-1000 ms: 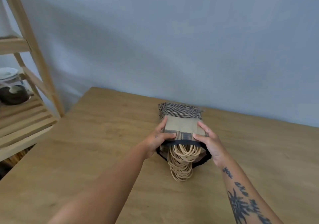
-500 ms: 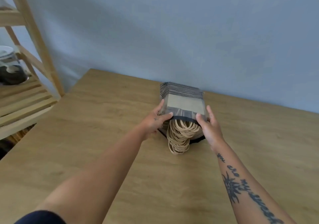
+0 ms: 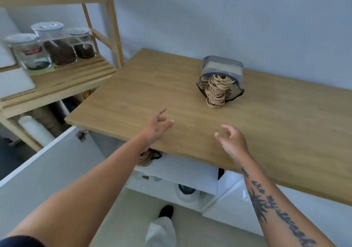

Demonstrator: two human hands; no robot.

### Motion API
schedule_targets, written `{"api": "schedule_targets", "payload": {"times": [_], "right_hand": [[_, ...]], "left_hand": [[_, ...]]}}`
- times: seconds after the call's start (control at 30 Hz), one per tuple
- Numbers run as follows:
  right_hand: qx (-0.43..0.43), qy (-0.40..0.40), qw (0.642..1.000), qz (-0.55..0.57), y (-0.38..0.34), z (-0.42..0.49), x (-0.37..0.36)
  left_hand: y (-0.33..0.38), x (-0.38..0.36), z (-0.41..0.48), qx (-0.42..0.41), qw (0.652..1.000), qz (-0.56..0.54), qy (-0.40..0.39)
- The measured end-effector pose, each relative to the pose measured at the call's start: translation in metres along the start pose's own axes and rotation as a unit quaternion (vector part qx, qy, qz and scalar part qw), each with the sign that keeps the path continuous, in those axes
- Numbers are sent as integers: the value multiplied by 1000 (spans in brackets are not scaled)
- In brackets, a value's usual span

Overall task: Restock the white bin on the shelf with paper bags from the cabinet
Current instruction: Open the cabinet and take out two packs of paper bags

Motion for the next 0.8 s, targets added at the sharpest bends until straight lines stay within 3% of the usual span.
{"api": "schedule_targets", "payload": {"times": [0.1, 0.2, 0.43, 0.8], "right_hand": [[35, -3, 992, -125, 2, -35, -21], [88, -23, 975, -201, -10, -65, -50], [182, 10, 965, -188, -21, -130, -103], [92, 48, 972, -212, 2, -143, -198]], "left_hand": [[-30, 26, -46, 17, 999, -14, 34], [-59, 57, -73, 24, 996, 60, 64], [-139, 92, -93, 104, 987, 117, 37], [-227, 134, -72, 176, 976, 125, -30]]}}
Point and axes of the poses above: each hand's wrist, its own z-axis towards the middle knuckle, its own x-axis out of the back of the hand, y = z × x, the point moved 9 cm from there along z, towards the middle knuckle, and after that the axes turned 7 degrees about z, right-handed, at the moved point
